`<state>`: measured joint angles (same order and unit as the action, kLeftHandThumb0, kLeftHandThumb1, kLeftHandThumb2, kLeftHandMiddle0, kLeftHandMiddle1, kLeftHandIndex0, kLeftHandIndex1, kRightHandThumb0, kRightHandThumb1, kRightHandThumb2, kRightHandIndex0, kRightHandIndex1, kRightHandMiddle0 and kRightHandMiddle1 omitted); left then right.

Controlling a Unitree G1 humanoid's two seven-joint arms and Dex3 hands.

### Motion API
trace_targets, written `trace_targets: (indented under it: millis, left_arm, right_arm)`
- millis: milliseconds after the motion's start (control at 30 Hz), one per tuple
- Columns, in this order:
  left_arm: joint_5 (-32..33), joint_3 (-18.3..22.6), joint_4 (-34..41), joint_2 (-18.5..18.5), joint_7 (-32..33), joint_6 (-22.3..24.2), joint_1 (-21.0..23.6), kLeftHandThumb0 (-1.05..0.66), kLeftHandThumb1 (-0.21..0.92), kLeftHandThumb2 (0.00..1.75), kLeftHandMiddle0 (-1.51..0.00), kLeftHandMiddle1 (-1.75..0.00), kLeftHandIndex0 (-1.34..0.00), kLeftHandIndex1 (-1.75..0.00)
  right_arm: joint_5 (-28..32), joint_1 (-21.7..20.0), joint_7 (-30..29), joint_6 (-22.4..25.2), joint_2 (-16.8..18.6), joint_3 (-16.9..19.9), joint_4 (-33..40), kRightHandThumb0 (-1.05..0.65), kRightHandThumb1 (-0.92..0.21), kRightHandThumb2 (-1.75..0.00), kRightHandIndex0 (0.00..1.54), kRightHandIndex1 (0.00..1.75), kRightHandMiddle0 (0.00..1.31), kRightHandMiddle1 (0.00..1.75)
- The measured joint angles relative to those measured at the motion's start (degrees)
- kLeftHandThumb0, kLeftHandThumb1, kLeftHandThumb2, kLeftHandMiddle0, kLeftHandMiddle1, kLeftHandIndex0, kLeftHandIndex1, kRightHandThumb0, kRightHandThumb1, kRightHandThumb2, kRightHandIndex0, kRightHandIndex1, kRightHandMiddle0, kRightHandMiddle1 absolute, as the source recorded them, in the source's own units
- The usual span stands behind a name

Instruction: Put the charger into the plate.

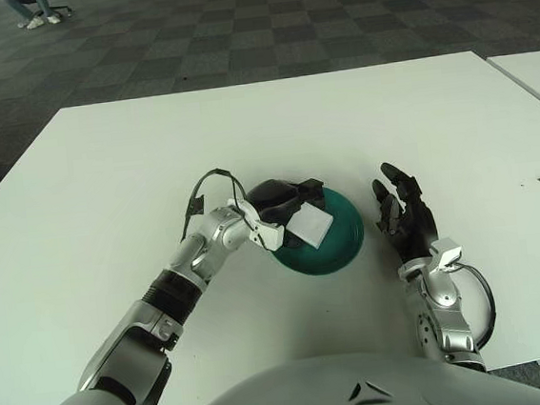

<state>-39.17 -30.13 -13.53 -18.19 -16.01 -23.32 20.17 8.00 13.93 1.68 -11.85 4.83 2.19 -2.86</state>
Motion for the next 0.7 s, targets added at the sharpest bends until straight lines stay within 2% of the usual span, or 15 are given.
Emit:
trace_targets:
  millis: [33, 133, 233, 333, 433, 700]
  left_arm:
    - [0.0, 0.0, 0.0, -0.1, 0.0, -0.1, 0.0, -0.95, 0.92, 0.54, -0.31, -0.79, -0.14, -1.11]
    - [0.1, -0.1, 0.1, -0.6, -0.5, -0.8, 0.1, -1.0, 0.92, 0.49, -0.27, -0.53, -0.07, -1.06]
    - [0.4, -0.1, 0.3, -1.5, -1.7, -1.9, 0.3, -1.03, 0.92, 0.47, -0.26, -0.42, -0.04, -1.04]
    - [0.8, -0.2, 0.6, -2.4, -3.4, -2.6, 0.5, -1.04, 0.92, 0.48, -0.24, -0.25, -0.01, -0.91]
    - [1.2, -0.3, 1.2, -3.3, -5.6, -3.0, 0.9, -1.05, 0.92, 0.52, -0.19, -0.1, 0.0, -0.66]
    - [3.1, -0.2, 1.9, -4.4, -9.7, -3.0, 1.7, -1.05, 0.92, 0.59, -0.09, -0.01, 0.0, -0.35]
  right_arm:
    - [0.2, -0.1, 0.1, 0.0, 0.0, 0.1, -0.2, -0.68, -0.92, -0.78, 0.27, 0.01, 0.0, 0.67]
    - [0.5, -0.7, 0.3, 0.0, 0.0, 0.4, -0.7, -0.67, -0.92, -0.77, 0.28, 0.01, 0.0, 0.66]
    - [0.6, -1.4, 0.7, 0.1, 0.0, 0.6, -1.2, -0.67, -0.92, -0.76, 0.29, 0.02, 0.0, 0.64]
    - [0.7, -1.8, 0.9, 0.3, 0.0, 0.7, -1.4, -0.67, -0.92, -0.75, 0.3, 0.02, 0.0, 0.63]
    - [0.8, -2.0, 1.2, 0.5, -0.1, 1.0, -1.5, -0.68, -0.92, -0.75, 0.31, 0.02, 0.0, 0.62]
    - [1.1, -3.1, 1.2, 2.5, -0.4, 1.5, -1.6, -0.71, -0.92, -0.76, 0.3, 0.01, 0.0, 0.63]
